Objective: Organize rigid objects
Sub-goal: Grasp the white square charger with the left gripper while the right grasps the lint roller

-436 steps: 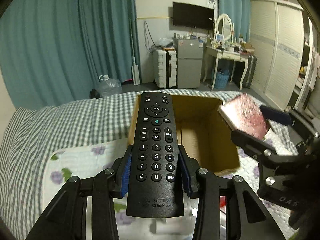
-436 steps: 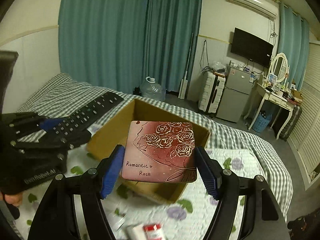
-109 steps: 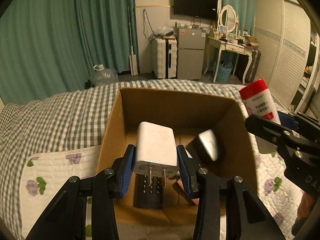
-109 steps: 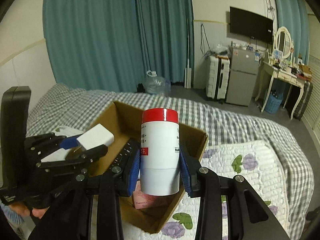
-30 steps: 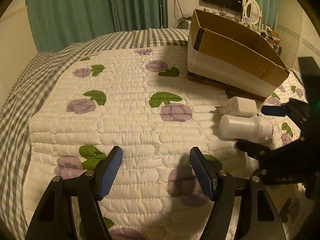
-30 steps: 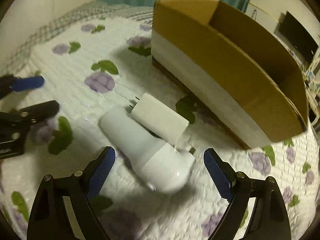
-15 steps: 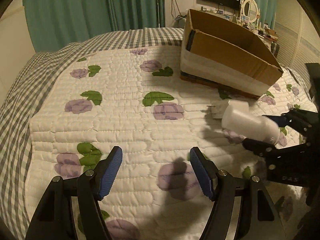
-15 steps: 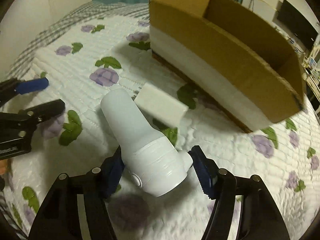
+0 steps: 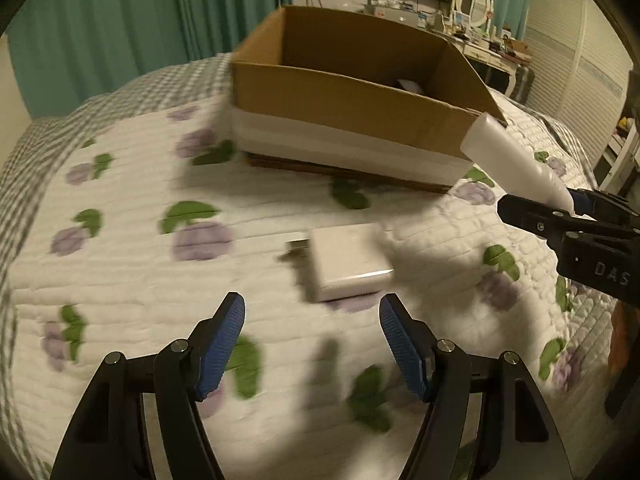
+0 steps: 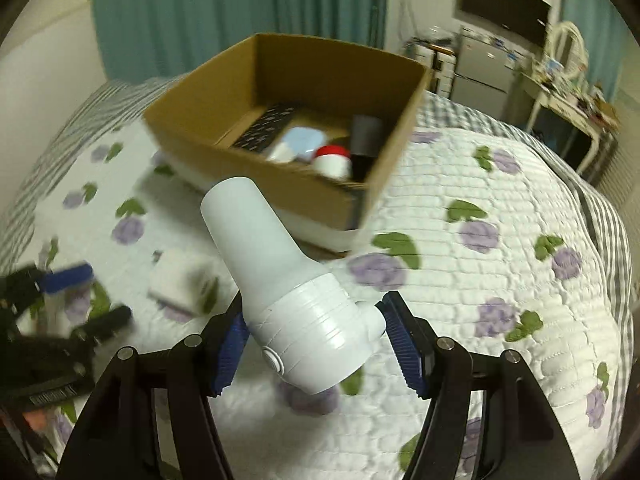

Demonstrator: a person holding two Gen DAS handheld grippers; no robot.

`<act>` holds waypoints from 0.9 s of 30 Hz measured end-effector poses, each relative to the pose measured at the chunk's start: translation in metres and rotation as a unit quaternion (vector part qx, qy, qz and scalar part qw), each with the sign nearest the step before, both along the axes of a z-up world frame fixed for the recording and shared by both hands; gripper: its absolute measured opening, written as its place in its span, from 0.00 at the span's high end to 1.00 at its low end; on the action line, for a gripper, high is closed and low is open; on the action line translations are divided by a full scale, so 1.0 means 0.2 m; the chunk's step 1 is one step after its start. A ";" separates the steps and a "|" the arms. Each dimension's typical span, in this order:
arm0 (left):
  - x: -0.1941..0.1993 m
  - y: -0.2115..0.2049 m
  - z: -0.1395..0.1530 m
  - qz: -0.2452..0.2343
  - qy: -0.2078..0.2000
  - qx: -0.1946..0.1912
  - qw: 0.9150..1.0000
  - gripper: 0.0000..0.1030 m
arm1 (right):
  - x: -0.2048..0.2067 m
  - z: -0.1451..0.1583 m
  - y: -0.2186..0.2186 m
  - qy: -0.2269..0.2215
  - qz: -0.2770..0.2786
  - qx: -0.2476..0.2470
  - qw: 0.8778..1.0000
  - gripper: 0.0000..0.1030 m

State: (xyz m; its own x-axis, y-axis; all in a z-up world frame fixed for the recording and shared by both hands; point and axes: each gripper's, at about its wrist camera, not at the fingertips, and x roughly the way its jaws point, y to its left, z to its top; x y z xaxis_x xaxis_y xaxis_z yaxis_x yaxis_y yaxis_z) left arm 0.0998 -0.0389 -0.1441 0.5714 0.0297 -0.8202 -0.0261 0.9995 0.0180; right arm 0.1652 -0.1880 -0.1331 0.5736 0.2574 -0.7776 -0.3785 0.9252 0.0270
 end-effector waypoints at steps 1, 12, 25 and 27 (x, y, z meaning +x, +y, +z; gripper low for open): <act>0.02 -0.02 -0.02 0.001 0.004 -0.001 1.000 0.29 | 0.01 0.00 -0.02 0.001 -0.002 0.004 1.000 0.37; 0.22 -0.12 -0.18 0.003 0.038 0.010 0.999 0.29 | 0.04 -0.02 -0.07 0.008 -0.005 0.028 1.000 0.37; 0.11 -0.06 -0.11 -0.014 0.025 0.005 1.000 0.48 | 0.02 -0.02 -0.06 -0.001 -0.006 0.015 1.000 0.37; 0.06 -0.02 -0.07 -0.012 0.016 0.001 1.000 0.49 | 0.01 0.00 -0.06 -0.004 -0.006 0.016 1.000 0.37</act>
State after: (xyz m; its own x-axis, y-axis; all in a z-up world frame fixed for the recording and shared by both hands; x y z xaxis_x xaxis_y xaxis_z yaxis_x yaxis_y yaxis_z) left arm 0.1114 -0.0425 -0.1587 0.5446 0.0175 -0.8385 -0.0016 0.9998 0.0197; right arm 0.1673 -0.2000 -0.1334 0.5828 0.2742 -0.7649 -0.3672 0.9286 0.0531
